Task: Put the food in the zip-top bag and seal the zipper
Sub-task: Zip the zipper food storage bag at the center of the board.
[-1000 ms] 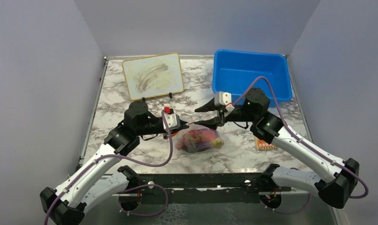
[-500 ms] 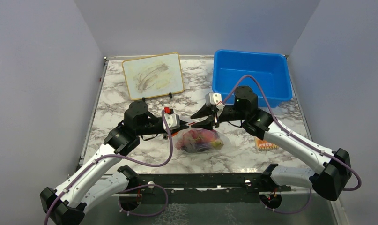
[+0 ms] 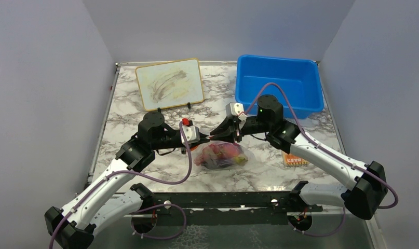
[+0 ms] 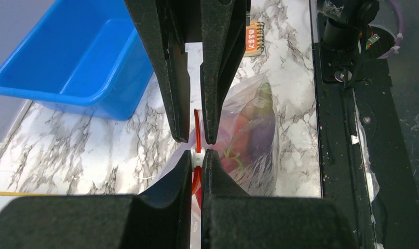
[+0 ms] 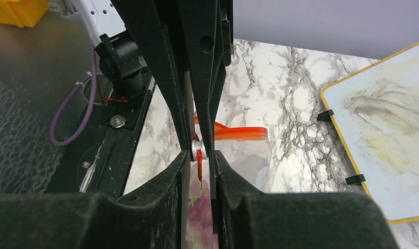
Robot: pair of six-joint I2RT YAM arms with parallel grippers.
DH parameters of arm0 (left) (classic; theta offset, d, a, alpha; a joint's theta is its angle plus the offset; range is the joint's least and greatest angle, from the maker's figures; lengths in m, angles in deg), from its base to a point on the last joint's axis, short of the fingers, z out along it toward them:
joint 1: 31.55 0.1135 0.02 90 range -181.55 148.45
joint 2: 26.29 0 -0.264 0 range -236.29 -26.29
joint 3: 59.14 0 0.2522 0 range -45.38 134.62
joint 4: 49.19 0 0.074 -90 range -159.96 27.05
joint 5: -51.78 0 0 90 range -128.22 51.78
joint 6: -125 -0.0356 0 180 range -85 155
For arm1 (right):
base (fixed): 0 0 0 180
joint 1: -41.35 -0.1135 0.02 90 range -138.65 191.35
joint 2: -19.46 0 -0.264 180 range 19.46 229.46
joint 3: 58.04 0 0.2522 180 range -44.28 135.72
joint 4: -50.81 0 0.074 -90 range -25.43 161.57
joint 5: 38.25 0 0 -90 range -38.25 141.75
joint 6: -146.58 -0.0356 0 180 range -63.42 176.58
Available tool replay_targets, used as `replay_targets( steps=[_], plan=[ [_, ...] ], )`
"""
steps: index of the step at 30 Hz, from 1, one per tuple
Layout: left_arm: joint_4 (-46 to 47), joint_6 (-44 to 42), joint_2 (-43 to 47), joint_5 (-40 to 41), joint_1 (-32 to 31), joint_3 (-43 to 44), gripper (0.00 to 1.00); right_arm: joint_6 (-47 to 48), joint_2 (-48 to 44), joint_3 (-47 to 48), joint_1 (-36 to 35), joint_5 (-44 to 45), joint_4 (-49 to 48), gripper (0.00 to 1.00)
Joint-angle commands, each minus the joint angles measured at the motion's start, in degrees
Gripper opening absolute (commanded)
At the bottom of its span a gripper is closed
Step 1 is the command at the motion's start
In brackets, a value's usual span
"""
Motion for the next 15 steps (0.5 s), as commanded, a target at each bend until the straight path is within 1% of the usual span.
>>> replay_targets(
  steps=[1,5,6,8,9,15],
  plan=[
    [1.75,-0.33,-0.17,-2.11,0.06,-0.35,0.0,-0.54,1.07,0.18,0.07,-2.31,-1.47,0.19],
    [1.54,-0.5,-0.01,-2.12,0.05,-0.19,0.0,-0.38,1.57,0.14,0.07,-2.71,-1.1,0.21],
    [1.42,-0.61,0.01,-2.12,0.04,-0.27,0.0,-0.38,1.73,0.1,0.1,-2.72,-1.04,0.2],
    [1.4,-0.64,-0.12,-2.1,0.07,-0.32,0.0,-0.3,1.59,0.06,0.07,-2.72,-1.13,0.11],
    [1.4,-0.61,-0.09,-2.06,0.08,-0.33,0.0,-0.29,1.44,-0.03,0.07,-2.68,-1.43,0.02],
    [0.18,-1.34,0.41,-0.56,0.01,-0.1,0.0,-0.11,-1.35,-1.85,0.07,0.58,-3.44,0.01]
  ],
)
